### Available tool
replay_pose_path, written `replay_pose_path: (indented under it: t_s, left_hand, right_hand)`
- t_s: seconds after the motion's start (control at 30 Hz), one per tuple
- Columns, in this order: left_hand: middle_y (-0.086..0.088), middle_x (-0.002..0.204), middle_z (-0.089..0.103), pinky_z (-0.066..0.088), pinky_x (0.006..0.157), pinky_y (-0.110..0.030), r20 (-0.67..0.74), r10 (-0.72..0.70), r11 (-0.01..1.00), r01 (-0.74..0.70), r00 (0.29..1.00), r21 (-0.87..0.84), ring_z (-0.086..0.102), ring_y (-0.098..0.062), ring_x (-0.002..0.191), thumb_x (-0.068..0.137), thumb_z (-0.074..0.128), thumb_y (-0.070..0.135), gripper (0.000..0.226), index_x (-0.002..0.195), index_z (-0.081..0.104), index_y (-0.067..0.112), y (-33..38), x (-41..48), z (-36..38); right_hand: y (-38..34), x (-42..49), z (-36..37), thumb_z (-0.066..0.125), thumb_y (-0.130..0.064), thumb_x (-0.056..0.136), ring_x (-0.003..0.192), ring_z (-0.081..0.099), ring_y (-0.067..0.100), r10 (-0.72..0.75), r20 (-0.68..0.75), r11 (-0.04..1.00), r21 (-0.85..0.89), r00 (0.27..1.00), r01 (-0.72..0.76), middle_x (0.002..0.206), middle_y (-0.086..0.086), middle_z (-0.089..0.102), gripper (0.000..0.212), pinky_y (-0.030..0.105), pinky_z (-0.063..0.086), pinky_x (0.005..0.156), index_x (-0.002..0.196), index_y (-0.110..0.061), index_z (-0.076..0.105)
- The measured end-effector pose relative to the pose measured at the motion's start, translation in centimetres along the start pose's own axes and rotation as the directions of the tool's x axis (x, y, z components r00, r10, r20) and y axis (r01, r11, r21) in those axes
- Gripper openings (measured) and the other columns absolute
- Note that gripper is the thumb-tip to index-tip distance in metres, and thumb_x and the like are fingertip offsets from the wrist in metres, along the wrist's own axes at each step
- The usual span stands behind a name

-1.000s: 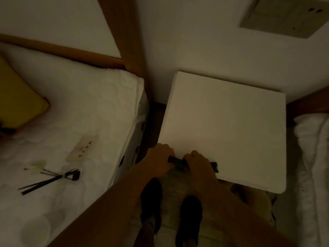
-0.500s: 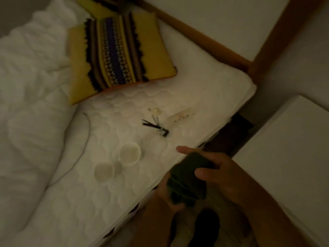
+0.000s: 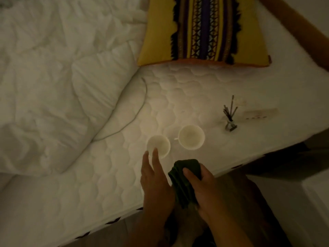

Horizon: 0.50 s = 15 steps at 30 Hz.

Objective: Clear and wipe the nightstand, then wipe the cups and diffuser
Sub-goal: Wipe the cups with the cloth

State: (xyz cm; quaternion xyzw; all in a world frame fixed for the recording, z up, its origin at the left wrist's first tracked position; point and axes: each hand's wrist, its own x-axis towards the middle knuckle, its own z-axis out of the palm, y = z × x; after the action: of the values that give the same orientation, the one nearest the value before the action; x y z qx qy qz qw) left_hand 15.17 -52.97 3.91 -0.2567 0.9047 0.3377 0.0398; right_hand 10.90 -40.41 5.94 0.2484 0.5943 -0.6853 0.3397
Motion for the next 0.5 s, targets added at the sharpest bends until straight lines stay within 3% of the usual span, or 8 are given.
replay_pose_path:
  t_s: [0.1, 0.2, 0.23, 0.3, 0.37, 0.43, 0.5]
  left_hand:
    - [0.002, 0.16, -0.022, 0.007, 0.116, -0.059, 0.062, 0.172, 0.957, -0.182, 0.983, 0.226, -0.012, -0.027, 0.149, 0.088, 0.064, 0.035, 0.102, 0.15, -0.017, 0.037, -2.0, 2.9, -0.9]
    - [0.004, 0.157, -0.031, 0.007, 0.114, -0.066, 0.262, 0.203, 0.919, -0.276, 0.943, 0.282, -0.022, -0.028, 0.146, 0.086, 0.067, 0.023, 0.108, 0.147, -0.019, 0.047, -3.7, 7.4, -1.4]
    - [0.004, 0.158, -0.029, 0.012, 0.114, -0.065, 0.335, 0.23, 0.907, -0.326, 0.914, 0.266, -0.017, -0.031, 0.147, 0.086, 0.067, 0.024, 0.106, 0.146, -0.016, 0.05, -3.8, 8.5, -1.1]
    - [0.001, 0.16, -0.011, 0.032, 0.109, -0.059, 0.442, 0.289, 0.865, -0.429, 0.849, 0.259, 0.01, -0.036, 0.144, 0.086, 0.067, 0.029, 0.097, 0.148, -0.004, 0.051, -3.9, 10.7, -0.7]
    - [-0.004, 0.153, 0.013, 0.048, 0.097, -0.051, 0.467, 0.335, 0.848, -0.478, 0.818, 0.229, 0.033, -0.032, 0.127, 0.083, 0.069, 0.033, 0.086, 0.147, 0.013, 0.047, -4.0, 12.5, -0.8]
    - [-0.005, 0.142, 0.026, 0.05, 0.094, -0.044, 0.473, 0.31, 0.896, -0.42, 0.825, 0.146, 0.042, -0.029, 0.118, 0.079, 0.072, 0.034, 0.082, 0.144, 0.025, 0.045, -4.4, 13.7, -1.2]
    - [-0.001, 0.13, 0.036, 0.047, 0.091, -0.031, 0.493, 0.238, 0.962, -0.272, 0.837, -0.003, 0.048, -0.024, 0.114, 0.077, 0.074, 0.035, 0.079, 0.142, 0.031, 0.046, -4.7, 14.0, -2.1]
  right_hand:
    - [1.7, 2.0, 3.3, 0.069, -0.031, 0.088, 0.099, 0.068, 0.024, 0.089, -0.136, 0.994, 0.077, 0.987, -0.079, 0.107, 0.001, 0.071, 0.028, 0.05, 0.058, 0.084, 0.116, -0.03, 0.064]
    - [2.7, 4.1, 5.7, 0.068, -0.023, 0.09, 0.104, 0.064, 0.031, 0.198, -0.276, 0.956, 0.265, 0.941, -0.123, 0.117, 0.01, 0.067, 0.036, 0.053, 0.054, 0.092, 0.125, -0.018, 0.061]
    - [2.9, 4.7, 6.0, 0.067, -0.021, 0.09, 0.106, 0.062, 0.032, 0.238, -0.326, 0.938, 0.322, 0.915, -0.129, 0.121, 0.011, 0.064, 0.039, 0.05, 0.052, 0.094, 0.128, -0.015, 0.059]
    - [3.2, 5.6, 6.4, 0.067, -0.018, 0.091, 0.102, 0.06, 0.032, 0.279, -0.394, 0.918, 0.376, 0.876, -0.123, 0.12, 0.012, 0.062, 0.04, 0.043, 0.052, 0.087, 0.129, -0.011, 0.058]
    - [3.2, 6.2, 6.5, 0.067, -0.018, 0.091, 0.092, 0.061, 0.027, 0.245, -0.412, 0.933, 0.347, 0.878, -0.097, 0.113, 0.01, 0.063, 0.03, 0.039, 0.052, 0.075, 0.12, -0.014, 0.061]
    - [2.8, 6.4, 6.7, 0.067, -0.019, 0.09, 0.088, 0.062, 0.022, 0.177, -0.409, 0.959, 0.276, 0.895, -0.063, 0.107, 0.005, 0.064, 0.022, 0.036, 0.054, 0.068, 0.111, -0.02, 0.061]
    - [2.3, 6.2, 7.0, 0.067, -0.023, 0.09, 0.097, 0.063, 0.025, 0.1, -0.407, 0.984, 0.177, 0.908, -0.029, 0.108, 0.003, 0.065, 0.025, 0.044, 0.057, 0.079, 0.113, -0.023, 0.06]
